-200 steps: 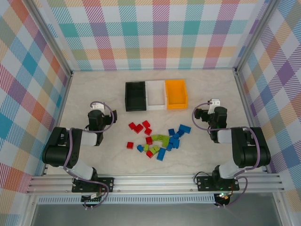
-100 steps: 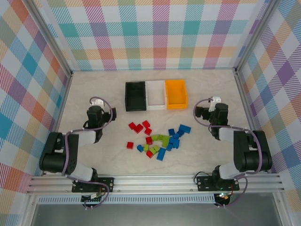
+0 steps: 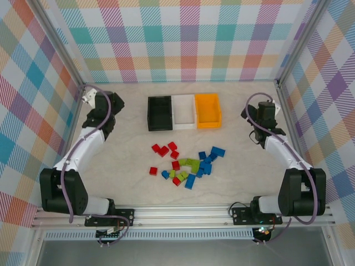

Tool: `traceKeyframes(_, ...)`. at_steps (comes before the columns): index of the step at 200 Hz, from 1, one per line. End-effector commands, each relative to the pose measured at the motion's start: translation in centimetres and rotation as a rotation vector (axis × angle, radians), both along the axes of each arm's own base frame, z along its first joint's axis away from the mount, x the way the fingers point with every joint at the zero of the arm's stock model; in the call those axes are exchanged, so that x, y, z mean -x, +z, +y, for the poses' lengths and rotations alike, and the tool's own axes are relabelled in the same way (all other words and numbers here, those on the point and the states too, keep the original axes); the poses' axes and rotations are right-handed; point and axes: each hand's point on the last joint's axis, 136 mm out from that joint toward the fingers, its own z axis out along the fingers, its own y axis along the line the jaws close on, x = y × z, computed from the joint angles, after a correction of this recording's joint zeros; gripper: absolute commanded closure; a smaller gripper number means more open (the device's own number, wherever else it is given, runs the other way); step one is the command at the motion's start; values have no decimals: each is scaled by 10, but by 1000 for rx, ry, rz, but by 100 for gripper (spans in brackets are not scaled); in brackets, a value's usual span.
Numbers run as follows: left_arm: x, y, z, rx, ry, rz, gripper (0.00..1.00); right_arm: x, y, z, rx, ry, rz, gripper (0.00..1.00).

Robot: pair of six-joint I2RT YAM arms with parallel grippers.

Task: Sort the legos into containers by color

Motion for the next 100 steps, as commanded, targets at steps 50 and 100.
traceKeyframes(50,46,-4,-60,243,-240,24,0,71,-41,183,-128,673,351,11)
traceKeyframes(100,97,-17,-87,355,-323,-11,0,148,-77,330,-67,1103,522,34)
